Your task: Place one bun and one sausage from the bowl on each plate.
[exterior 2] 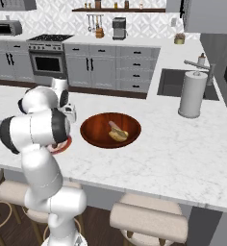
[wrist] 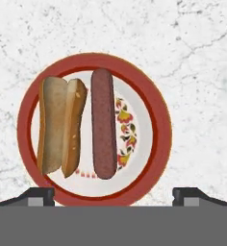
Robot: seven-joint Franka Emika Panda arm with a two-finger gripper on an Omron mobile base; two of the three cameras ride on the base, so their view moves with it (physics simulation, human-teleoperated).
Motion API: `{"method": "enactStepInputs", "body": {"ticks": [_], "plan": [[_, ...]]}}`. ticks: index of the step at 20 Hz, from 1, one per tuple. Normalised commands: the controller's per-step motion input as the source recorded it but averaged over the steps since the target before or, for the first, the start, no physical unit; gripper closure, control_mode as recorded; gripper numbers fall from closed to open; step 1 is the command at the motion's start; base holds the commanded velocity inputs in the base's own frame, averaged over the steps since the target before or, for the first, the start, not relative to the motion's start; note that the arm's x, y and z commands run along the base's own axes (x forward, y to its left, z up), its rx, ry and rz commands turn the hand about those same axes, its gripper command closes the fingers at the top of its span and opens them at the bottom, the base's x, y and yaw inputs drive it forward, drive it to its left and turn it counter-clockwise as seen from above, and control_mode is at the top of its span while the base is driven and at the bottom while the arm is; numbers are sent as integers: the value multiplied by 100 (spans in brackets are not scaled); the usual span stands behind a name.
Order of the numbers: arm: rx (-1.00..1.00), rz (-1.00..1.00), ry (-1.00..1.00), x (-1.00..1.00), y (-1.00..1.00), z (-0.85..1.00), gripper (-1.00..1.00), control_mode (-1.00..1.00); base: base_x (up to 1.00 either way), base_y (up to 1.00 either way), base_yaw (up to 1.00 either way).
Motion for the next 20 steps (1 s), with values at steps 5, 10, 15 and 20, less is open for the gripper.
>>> {"method": "enactStepInputs", "body": {"ticks": [5, 10, 15, 20], "plan": [[-16, 10, -1, -25, -100, -3, -100, -100, 0, 0, 0], [-23, 16, 0, -34, -100, 61, -100, -100, 0, 0, 0], [-3, 20, 6, 0, -100, 3, -100, -100, 0, 0, 0], [2, 25, 0, 50, -100, -6, -100, -100, 0, 0, 0]]}}
